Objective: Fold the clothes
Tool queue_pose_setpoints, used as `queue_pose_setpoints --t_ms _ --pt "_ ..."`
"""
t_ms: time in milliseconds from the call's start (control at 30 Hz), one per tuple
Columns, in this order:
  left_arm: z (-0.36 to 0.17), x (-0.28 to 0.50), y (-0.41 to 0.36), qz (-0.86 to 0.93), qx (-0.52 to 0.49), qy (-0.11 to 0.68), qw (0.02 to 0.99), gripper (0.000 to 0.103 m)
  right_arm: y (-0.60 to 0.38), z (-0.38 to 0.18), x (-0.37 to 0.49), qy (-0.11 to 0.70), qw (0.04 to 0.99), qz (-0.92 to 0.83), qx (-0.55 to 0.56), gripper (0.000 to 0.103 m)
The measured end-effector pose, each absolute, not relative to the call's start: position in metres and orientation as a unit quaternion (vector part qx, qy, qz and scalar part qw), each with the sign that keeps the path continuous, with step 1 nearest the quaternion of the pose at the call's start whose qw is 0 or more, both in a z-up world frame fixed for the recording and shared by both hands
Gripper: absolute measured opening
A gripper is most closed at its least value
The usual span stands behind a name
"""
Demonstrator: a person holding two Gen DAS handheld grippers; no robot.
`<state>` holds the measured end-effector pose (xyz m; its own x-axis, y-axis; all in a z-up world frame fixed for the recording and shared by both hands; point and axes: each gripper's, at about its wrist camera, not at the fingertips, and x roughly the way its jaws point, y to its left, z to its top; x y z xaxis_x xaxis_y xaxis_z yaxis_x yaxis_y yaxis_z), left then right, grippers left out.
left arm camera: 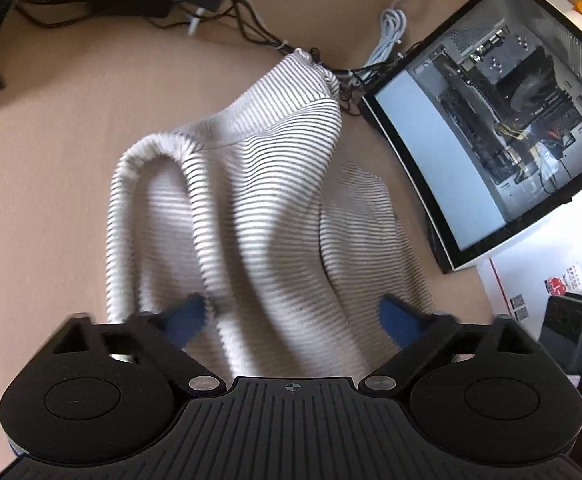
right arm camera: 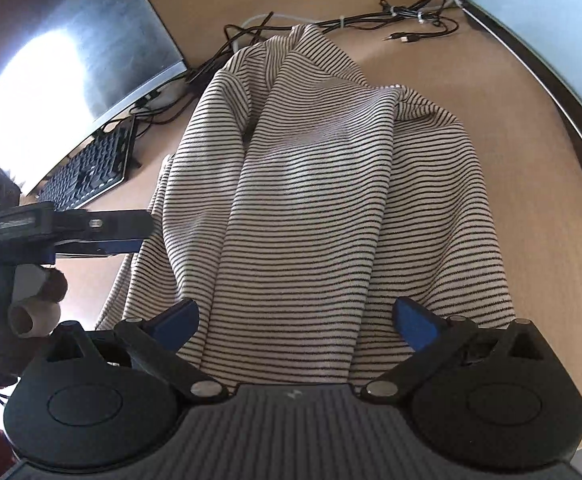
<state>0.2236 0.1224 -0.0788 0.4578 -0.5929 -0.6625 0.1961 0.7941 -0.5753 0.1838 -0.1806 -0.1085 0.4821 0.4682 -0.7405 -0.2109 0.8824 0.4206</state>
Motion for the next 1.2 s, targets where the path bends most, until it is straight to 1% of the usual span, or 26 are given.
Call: queue_pose_setpoints --t_ms 67,133,200,233,300,333,367,433,467,500,533,600,633,667,700,767,833,933,967,1067,1200 --pt "-0.081 0.231 0.115 -0.246 -0.206 0.456 0.830 0.070 -0.182 -0.109 0.184 0.465 0.851 0.194 0.146 0.103" --pt "-0.081 0.231 0.110 -0.255 -0.212 0.441 0.834 0.062 -0.185 -0.110 0.184 0.461 0.851 0.190 0.164 0.103" --pt "-0.084 0.230 0.112 -0.265 -0.241 0.429 0.829 0.059 -0.189 -0.110 0.185 0.458 0.849 0.188 0.183 0.103" --pt "-0.086 0.229 0.114 -0.269 -0.257 0.427 0.824 0.059 -0.189 -0.110 0.186 0.459 0.848 0.187 0.188 0.103" --pt "-0.090 0.232 0.113 -0.259 -0.261 0.442 0.819 0.063 -0.190 -0.110 0.187 0.460 0.846 0.185 0.198 0.103" --pt "-0.092 0.232 0.110 -0.246 -0.244 0.452 0.822 0.071 -0.189 -0.110 0.187 0.461 0.846 0.185 0.195 0.103" --pt "-0.091 0.231 0.108 -0.236 -0.225 0.460 0.826 0.073 -0.188 -0.110 0.187 0.463 0.845 0.186 0.191 0.103" --pt "-0.087 0.227 0.105 -0.230 -0.190 0.470 0.831 0.082 -0.187 -0.109 0.187 0.465 0.845 0.187 0.186 0.103" --pt "-0.085 0.226 0.103 -0.228 -0.173 0.474 0.833 0.078 -0.187 -0.109 0.187 0.464 0.846 0.187 0.187 0.103" --pt "-0.083 0.224 0.102 -0.228 -0.159 0.476 0.834 0.076 -0.187 -0.109 0.187 0.463 0.846 0.188 0.187 0.103" --pt "-0.083 0.224 0.100 -0.227 -0.150 0.477 0.836 0.072 -0.188 -0.110 0.187 0.462 0.846 0.188 0.188 0.103" --pt "-0.083 0.225 0.095 -0.223 -0.138 0.477 0.839 0.054 -0.189 -0.110 0.187 0.463 0.845 0.189 0.192 0.103" --pt "-0.083 0.226 0.093 -0.219 -0.133 0.477 0.841 0.036 -0.189 -0.110 0.188 0.465 0.843 0.192 0.191 0.103" --pt "-0.082 0.227 0.092 -0.212 -0.129 0.476 0.844 0.016 -0.190 -0.110 0.189 0.467 0.842 0.194 0.191 0.103" --pt "-0.080 0.229 0.093 -0.207 -0.132 0.472 0.847 0.009 -0.190 -0.110 0.190 0.469 0.840 0.196 0.190 0.103" --pt "-0.068 0.233 0.107 -0.201 -0.157 0.452 0.855 0.009 -0.190 -0.109 0.191 0.474 0.837 0.201 0.185 0.103" --pt "-0.043 0.235 0.132 -0.185 -0.189 0.410 0.873 0.009 -0.190 -0.109 0.192 0.478 0.835 0.205 0.181 0.103" --pt "-0.002 0.239 0.195 -0.122 -0.241 0.334 0.903 0.009 -0.189 -0.109 0.192 0.480 0.834 0.207 0.177 0.103" --pt "0.004 0.242 0.215 -0.104 -0.257 0.320 0.906 0.009 -0.189 -0.109 0.192 0.480 0.834 0.207 0.175 0.103" --pt "0.006 0.254 0.263 -0.057 -0.276 0.321 0.904 0.009 -0.186 -0.109 0.193 0.482 0.830 0.218 0.176 0.103" --pt "-0.024 0.272 0.283 -0.039 -0.276 0.362 0.890 0.010 -0.167 -0.108 0.195 0.486 0.832 0.215 0.163 0.103"
